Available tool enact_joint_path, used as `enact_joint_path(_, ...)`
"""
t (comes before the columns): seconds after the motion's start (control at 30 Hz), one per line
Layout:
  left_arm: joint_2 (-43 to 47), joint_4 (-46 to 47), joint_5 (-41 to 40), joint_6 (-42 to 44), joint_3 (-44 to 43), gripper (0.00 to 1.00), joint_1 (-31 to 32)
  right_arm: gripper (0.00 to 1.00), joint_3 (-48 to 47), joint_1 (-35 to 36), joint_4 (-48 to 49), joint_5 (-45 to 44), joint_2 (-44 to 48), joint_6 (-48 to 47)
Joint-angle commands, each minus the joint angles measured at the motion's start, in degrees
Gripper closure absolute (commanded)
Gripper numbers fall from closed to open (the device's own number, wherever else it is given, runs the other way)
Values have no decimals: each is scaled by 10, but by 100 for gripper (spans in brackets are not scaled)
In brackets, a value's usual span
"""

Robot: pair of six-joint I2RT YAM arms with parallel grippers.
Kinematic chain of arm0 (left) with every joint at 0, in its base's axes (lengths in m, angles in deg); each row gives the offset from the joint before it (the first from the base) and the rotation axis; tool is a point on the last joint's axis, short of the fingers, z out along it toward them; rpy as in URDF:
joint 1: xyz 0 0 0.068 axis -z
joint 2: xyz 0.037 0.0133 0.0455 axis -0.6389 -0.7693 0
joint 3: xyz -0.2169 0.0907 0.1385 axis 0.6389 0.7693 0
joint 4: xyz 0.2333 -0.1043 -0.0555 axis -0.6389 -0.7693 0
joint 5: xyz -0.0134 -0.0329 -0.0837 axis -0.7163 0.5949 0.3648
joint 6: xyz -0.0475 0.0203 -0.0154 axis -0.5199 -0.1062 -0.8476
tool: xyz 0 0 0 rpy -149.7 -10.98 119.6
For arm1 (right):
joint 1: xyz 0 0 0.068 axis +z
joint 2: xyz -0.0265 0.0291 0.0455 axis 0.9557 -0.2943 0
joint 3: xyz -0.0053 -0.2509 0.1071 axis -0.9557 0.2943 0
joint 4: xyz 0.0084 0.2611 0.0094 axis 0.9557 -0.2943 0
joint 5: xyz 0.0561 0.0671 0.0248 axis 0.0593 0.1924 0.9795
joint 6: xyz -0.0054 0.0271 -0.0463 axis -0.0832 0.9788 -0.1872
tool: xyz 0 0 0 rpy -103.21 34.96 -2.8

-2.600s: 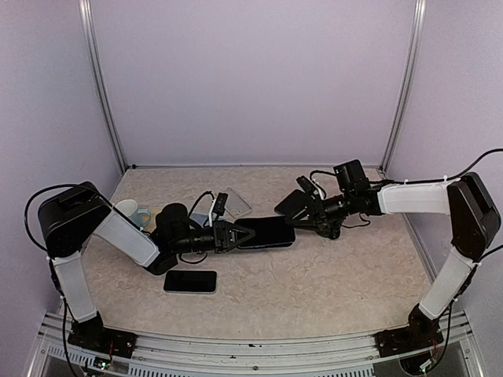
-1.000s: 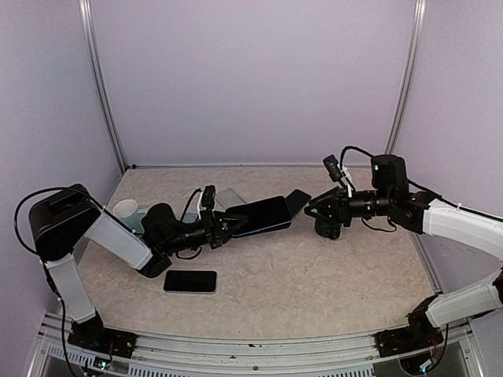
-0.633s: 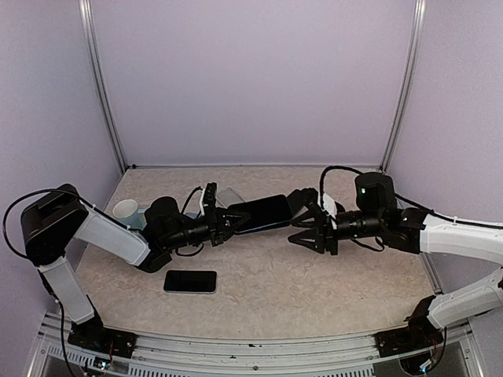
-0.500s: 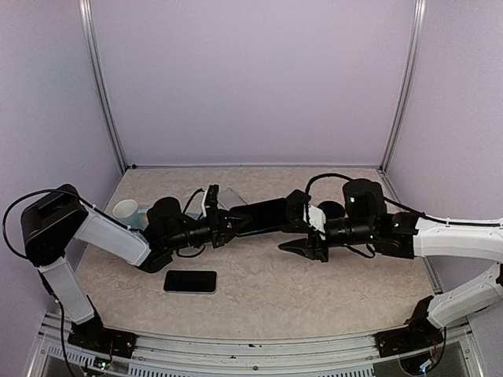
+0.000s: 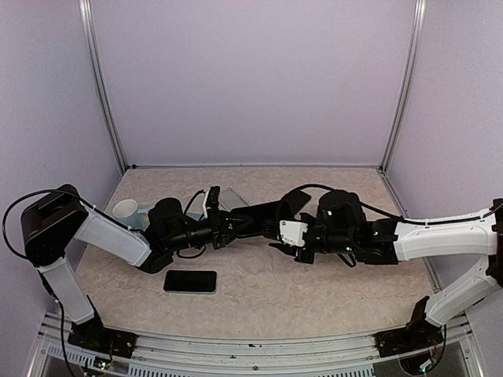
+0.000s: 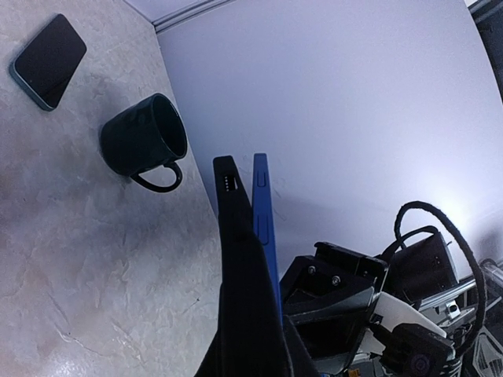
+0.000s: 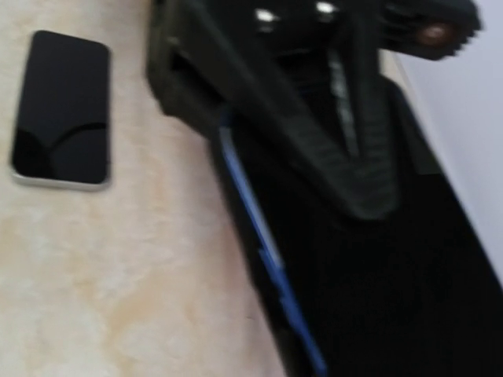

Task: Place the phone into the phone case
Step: Press the phone case onto the phone.

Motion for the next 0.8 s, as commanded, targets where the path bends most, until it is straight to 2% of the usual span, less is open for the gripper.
enact_joint_path(0.0,10,55,0,-1,-21,100,3,68,12,5,38,-37,19,-13)
enact_joint_path(0.5,-15,116,18,-36,-23,100,4,66,9,5,43,-44,-23,-7)
enact_joint_path(0.77,-27,160,24,-60,-23,100,10,66,-34,12,11,-33,-89,-9)
